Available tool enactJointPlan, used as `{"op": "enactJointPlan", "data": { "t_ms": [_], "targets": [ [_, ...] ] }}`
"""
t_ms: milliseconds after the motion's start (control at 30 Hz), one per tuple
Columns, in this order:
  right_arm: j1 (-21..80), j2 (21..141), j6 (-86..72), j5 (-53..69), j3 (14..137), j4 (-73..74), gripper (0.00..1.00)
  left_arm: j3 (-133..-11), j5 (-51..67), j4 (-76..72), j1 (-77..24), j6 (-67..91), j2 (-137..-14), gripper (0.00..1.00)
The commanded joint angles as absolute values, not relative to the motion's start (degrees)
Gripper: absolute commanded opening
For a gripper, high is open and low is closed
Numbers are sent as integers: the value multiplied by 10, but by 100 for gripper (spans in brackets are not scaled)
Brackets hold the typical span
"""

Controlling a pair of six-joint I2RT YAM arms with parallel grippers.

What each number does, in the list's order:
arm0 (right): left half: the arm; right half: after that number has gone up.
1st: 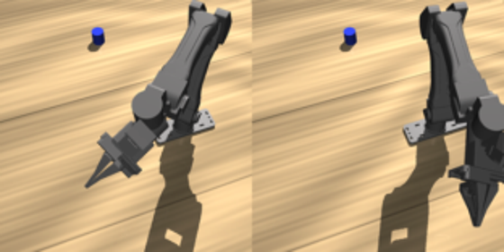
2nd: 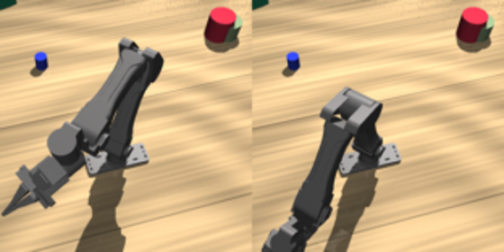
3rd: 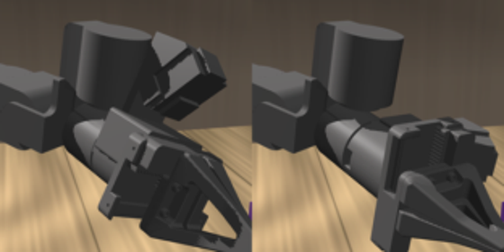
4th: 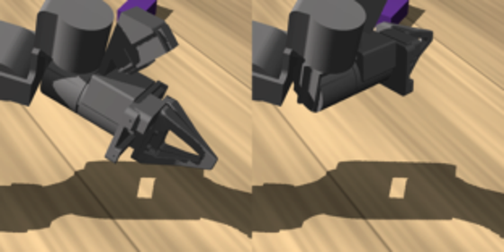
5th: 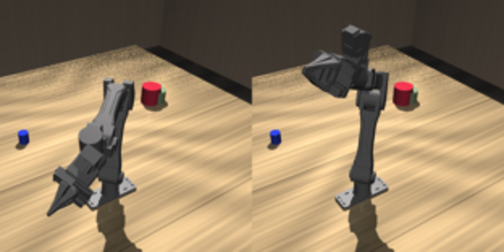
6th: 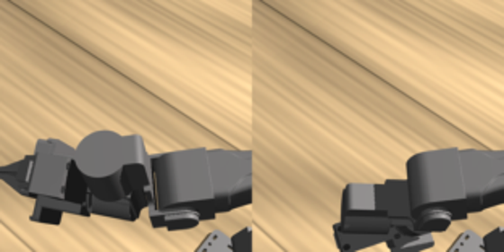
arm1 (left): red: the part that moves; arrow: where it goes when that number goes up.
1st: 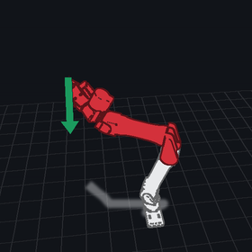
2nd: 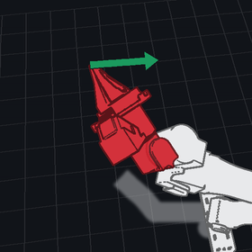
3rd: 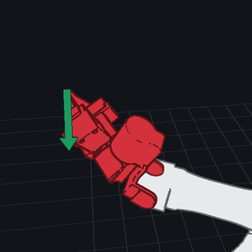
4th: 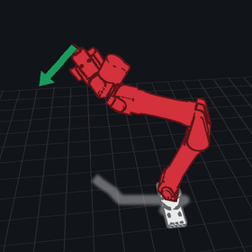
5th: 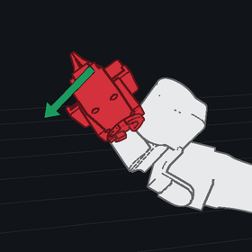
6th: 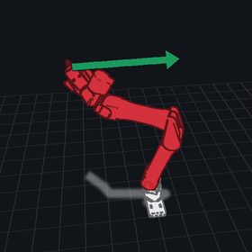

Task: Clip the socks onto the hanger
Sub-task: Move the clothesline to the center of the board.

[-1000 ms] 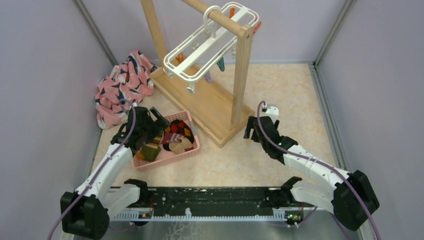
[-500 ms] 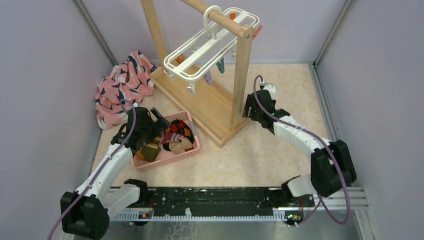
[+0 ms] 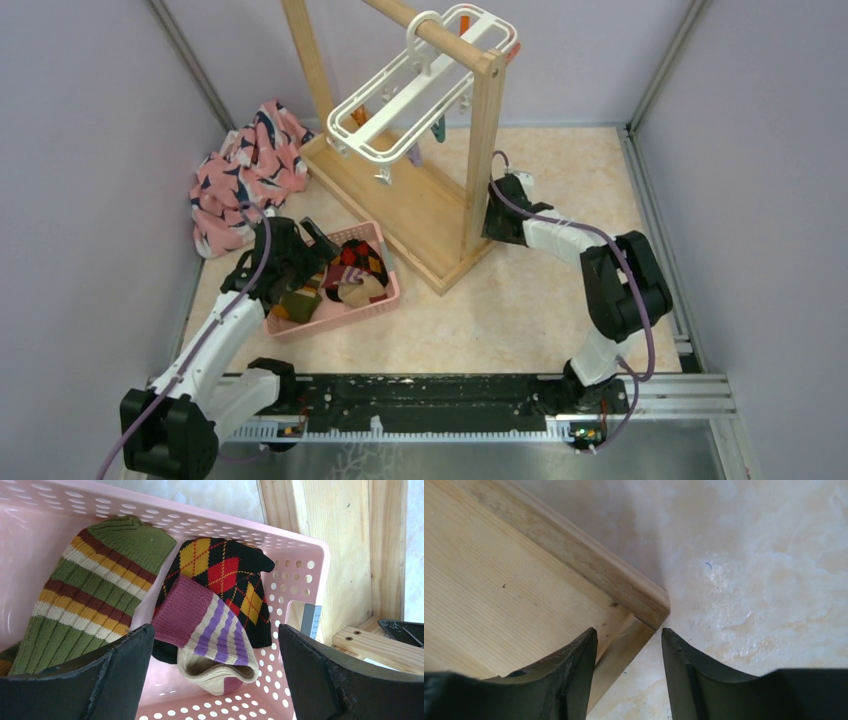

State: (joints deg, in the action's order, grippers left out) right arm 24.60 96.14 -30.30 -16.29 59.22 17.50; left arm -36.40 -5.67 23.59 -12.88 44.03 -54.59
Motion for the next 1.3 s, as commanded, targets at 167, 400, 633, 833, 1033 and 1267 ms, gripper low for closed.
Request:
{"op": "enactJointPlan", "data": {
  "t_ms": [167,400,633,833,1033,1267],
  "targets": [
    [214,1011,-314,-173,629,150,1,-365,-38,231,-131,432,-556,99],
    [129,1077,-318,-151,727,152,0,-367,-34,233,-131,429,-550,99],
    [122,1093,-305,-148,826,184,72,-374,-30,237,-131,425,-548,99],
    [123,951,-341,-186,689,110,78,-372,-25,232,-132,424,-550,99],
    [126,801,-358,-209,533,79,75,-375,-22,222,-133,422,-546,99],
    [277,661,-352,-267,427,96,59,-365,-21,217,-134,425,-549,99]
  ]
}}
